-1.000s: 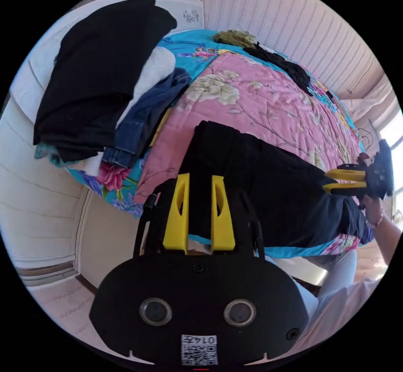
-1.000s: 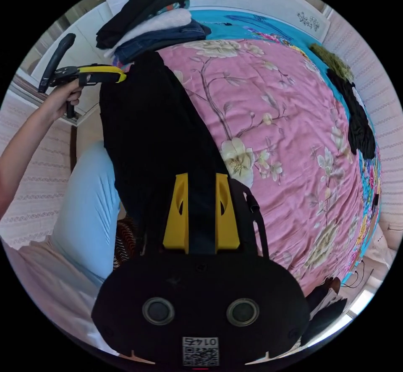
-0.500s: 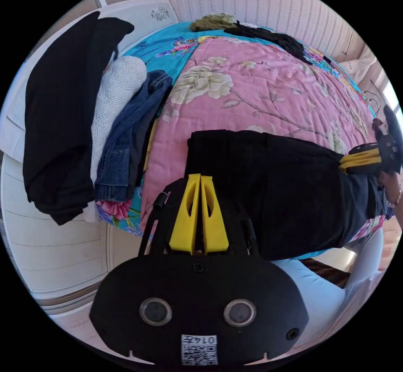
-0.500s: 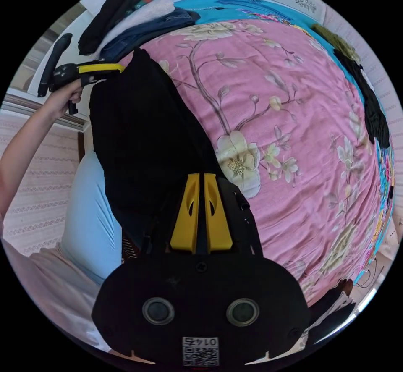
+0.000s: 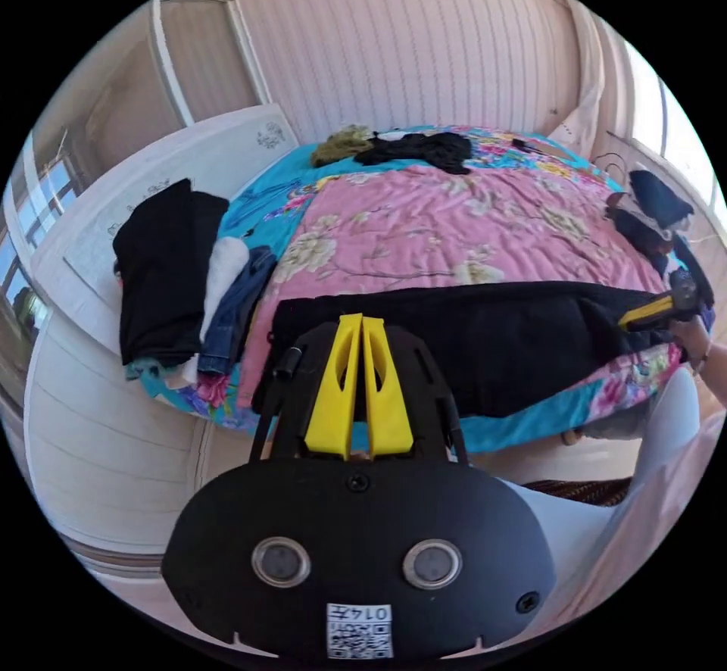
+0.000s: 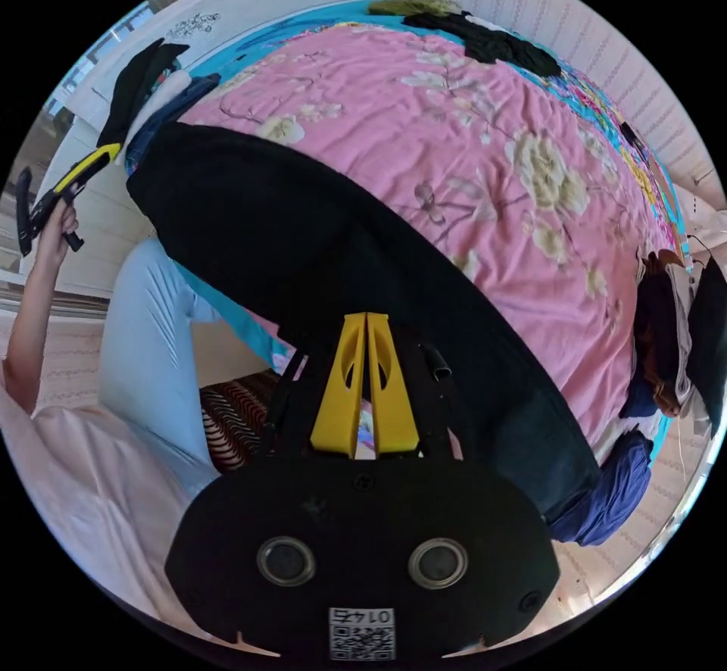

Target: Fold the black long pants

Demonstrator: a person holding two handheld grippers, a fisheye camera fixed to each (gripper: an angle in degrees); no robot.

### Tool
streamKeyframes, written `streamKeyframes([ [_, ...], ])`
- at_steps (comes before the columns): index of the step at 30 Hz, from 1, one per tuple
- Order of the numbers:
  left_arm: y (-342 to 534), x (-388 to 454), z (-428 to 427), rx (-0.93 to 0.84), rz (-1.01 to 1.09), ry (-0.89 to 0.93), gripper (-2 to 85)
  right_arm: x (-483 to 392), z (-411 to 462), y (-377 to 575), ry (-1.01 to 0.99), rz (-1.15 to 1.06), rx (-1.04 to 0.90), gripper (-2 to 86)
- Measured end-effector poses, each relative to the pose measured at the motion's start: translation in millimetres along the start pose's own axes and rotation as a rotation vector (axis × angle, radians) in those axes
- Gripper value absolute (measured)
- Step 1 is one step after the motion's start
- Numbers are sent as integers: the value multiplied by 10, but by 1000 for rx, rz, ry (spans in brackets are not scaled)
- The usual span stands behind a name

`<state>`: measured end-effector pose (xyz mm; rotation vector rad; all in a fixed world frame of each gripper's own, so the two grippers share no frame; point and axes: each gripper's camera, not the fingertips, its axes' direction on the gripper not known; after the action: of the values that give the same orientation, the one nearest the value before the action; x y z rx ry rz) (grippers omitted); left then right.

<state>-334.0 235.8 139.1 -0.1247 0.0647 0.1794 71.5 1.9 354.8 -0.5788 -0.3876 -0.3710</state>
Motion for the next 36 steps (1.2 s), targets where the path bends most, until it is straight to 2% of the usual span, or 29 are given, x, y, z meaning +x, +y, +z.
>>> streamKeyframes([
  [3,-28,717,252,-74,86,326,-10,107,66,99,-8,23,69,-8],
  [5,-59,1150,362,-98,171,414,-10,171,57,84,-22,24,44,-8],
  [7,-124,1647,512,-136,280,417,-10,259,-57,14,-69,-10,-17,-7],
  [10,-215,2045,721,-168,334,404,-10,269,-331,-69,-69,-72,122,-3],
  [12,-258,2226,849,-188,361,374,-10,237,-347,-226,-76,-129,103,1],
  [16,-254,2548,1271,-310,413,327,-10,180,-42,-522,53,-195,10,20],
  [21,-264,2680,1402,-272,385,404,-10,383,221,-476,69,-170,-55,29],
  [24,-353,2835,1405,-307,426,425,-10,658,132,-427,-45,-172,-123,27],
  [27,-336,2992,1438,-296,440,411,-10,842,1,-311,-40,-161,-59,21],
  [29,-295,3092,1503,-278,428,405,-10,966,166,-228,-52,-135,-94,13],
  [33,-257,3453,1514,-222,590,314,-10,1326,195,30,-128,-67,-54,-3],
  [36,-258,3540,1524,-194,580,349,-10,1624,129,353,-228,8,25,-8],
])
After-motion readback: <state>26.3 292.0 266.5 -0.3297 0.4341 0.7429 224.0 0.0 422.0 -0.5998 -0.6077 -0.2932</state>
